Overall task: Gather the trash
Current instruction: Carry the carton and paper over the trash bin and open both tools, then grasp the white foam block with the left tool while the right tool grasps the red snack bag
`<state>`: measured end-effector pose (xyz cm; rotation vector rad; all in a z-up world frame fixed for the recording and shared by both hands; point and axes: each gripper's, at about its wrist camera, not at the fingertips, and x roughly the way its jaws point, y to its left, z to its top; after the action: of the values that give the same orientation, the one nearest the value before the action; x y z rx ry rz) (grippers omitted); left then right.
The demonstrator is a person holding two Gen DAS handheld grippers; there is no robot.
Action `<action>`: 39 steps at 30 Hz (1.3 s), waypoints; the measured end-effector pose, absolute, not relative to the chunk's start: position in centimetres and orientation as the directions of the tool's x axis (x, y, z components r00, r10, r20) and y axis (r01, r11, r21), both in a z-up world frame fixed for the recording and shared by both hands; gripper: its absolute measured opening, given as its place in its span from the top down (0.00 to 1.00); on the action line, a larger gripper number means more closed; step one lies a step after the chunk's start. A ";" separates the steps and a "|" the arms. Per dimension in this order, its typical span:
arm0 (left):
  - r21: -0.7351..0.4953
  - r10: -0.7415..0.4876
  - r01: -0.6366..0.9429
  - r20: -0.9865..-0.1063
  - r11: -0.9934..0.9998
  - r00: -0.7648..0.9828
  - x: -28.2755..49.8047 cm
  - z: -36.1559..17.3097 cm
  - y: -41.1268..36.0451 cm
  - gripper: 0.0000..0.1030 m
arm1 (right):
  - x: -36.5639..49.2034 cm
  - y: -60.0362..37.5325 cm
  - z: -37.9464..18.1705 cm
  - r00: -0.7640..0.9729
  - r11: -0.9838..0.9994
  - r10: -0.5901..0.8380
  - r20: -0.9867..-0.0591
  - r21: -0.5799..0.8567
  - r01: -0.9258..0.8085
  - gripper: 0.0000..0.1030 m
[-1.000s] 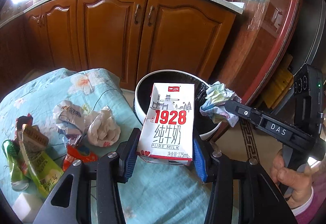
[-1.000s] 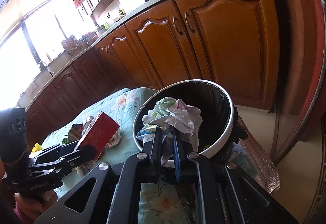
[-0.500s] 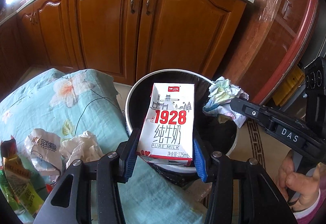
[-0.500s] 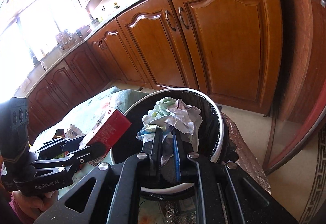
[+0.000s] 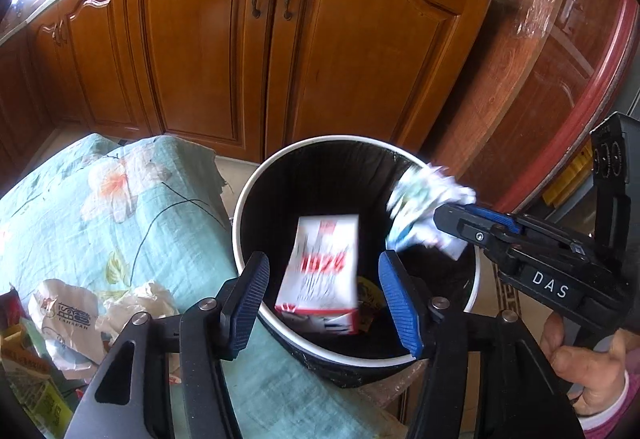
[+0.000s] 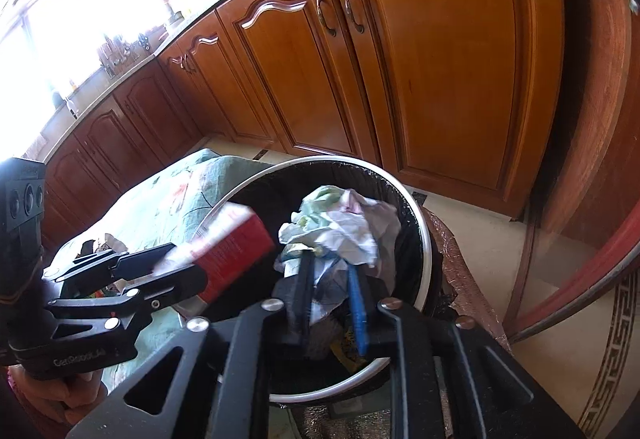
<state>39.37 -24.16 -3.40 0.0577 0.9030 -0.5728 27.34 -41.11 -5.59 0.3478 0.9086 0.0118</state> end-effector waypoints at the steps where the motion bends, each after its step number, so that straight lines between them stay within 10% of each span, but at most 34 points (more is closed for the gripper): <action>1: -0.193 -0.451 0.493 -0.751 0.849 0.482 39.2 -3.3 -23.8 0.43 | 27.3 -41.2 -5.5 0.622 0.943 0.156 -0.767 0.303 0.137 0.70; 12: -0.268 -0.495 0.440 -0.668 0.857 0.556 33.0 -2.7 -16.8 0.26 | 23.6 -40.0 -3.9 0.699 0.917 0.178 -0.692 0.375 0.138 0.23; 39: -0.307 -0.363 0.210 -0.629 0.928 0.687 16.6 -3.6 1.4 0.25 | 17.9 -26.3 -5.1 0.663 0.880 0.348 -0.663 0.475 0.014 0.13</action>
<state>16.56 1.44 -3.55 -0.2174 0.7483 -0.3239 17.91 -26.33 -5.06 0.4712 0.8319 0.1967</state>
